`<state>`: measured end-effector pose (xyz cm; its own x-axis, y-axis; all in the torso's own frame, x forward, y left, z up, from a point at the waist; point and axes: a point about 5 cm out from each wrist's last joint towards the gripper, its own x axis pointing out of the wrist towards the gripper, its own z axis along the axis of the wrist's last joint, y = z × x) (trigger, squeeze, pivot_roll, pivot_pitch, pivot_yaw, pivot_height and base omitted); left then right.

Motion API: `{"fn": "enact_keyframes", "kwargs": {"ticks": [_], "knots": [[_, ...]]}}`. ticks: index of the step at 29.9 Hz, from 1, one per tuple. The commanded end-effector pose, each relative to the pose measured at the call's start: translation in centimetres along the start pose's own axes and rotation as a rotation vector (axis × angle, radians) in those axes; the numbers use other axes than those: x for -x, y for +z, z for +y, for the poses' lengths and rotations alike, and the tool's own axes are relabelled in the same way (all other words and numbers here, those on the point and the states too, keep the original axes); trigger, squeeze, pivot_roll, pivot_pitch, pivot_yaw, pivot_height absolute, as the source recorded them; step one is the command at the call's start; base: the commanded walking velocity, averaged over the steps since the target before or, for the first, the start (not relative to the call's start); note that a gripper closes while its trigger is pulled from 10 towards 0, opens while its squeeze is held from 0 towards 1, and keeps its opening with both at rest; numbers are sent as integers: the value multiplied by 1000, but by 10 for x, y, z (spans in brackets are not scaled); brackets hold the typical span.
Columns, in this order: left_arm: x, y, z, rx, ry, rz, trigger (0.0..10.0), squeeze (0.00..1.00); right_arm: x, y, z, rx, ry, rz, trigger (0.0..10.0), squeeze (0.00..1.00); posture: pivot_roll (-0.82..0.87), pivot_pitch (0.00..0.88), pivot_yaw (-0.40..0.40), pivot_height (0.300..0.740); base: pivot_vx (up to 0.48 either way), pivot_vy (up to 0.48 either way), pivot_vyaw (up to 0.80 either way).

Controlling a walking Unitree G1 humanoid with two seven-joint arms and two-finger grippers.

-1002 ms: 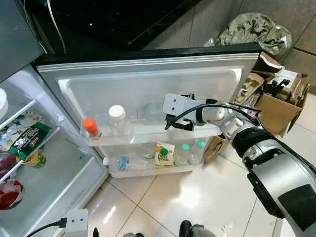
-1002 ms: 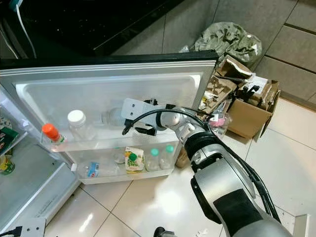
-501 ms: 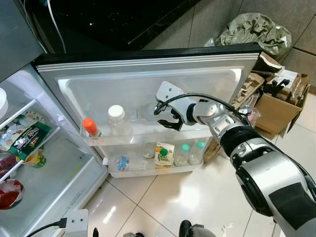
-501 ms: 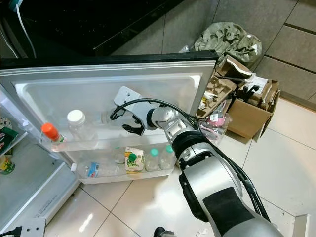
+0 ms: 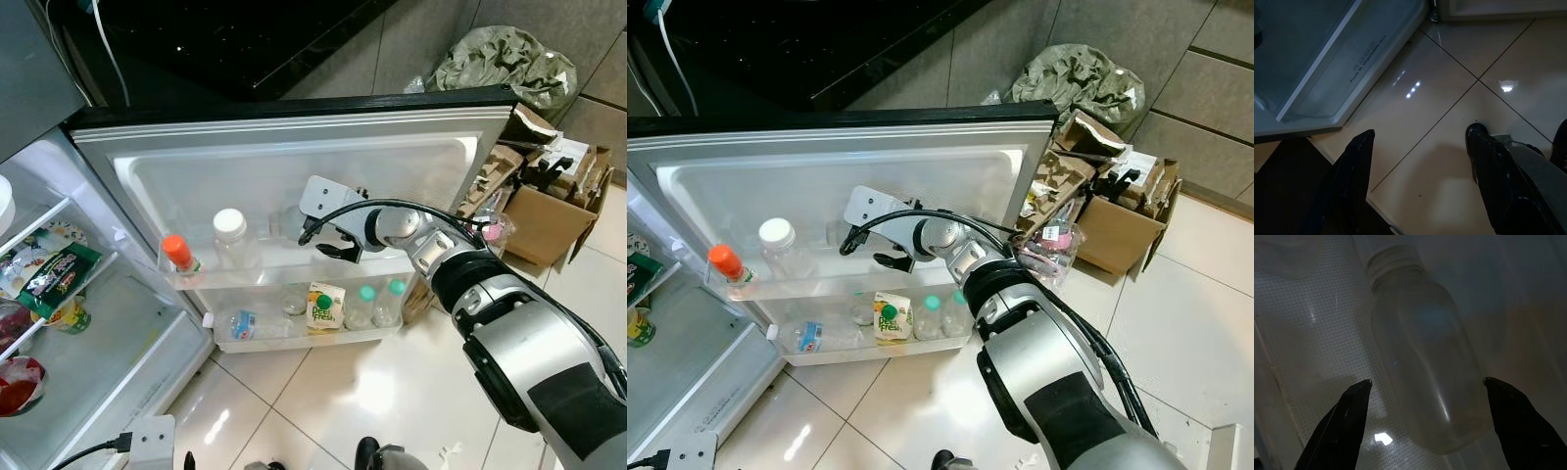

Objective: Restocking fridge

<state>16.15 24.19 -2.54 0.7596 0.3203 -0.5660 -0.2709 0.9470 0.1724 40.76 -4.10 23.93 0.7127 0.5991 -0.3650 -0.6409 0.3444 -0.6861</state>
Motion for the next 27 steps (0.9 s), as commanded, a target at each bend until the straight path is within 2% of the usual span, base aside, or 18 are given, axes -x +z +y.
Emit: {"fn": "enact_keyframes", "kwargs": {"ticks": [1,2,18,19,20,22,27], "knots": [[5,-15,9,-26,26,50,10000,0,-4,-14,15,-31,49,55,4235,0,25,296,-19,710,0,0,0],[5,-15,9,-26,26,50,10000,0,-5,-14,15,-32,42,57,196,0,25,296,-19,710,0,0,0],[6,-16,8,-25,21,51,10000,0,2,-7,-3,-56,-66,-2,0,0,20,292,-20,710,0,0,0],[6,-16,8,-24,22,52,10000,0,2,-5,-3,-42,-30,-10,2314,0,12,297,-18,710,0,0,0],[6,-17,8,-24,21,54,10000,0,3,-2,-4,-21,-5,-14,10000,0,8,298,-18,710,0,0,0],[6,-17,9,-27,19,56,10000,0,3,1,-3,11,26,-15,10000,0,4,301,-17,710,0,0,0],[6,-16,8,-31,16,54,10000,0,1,3,-2,50,12,-3,10000,0,4,301,-17,710,0,0,0]]}}
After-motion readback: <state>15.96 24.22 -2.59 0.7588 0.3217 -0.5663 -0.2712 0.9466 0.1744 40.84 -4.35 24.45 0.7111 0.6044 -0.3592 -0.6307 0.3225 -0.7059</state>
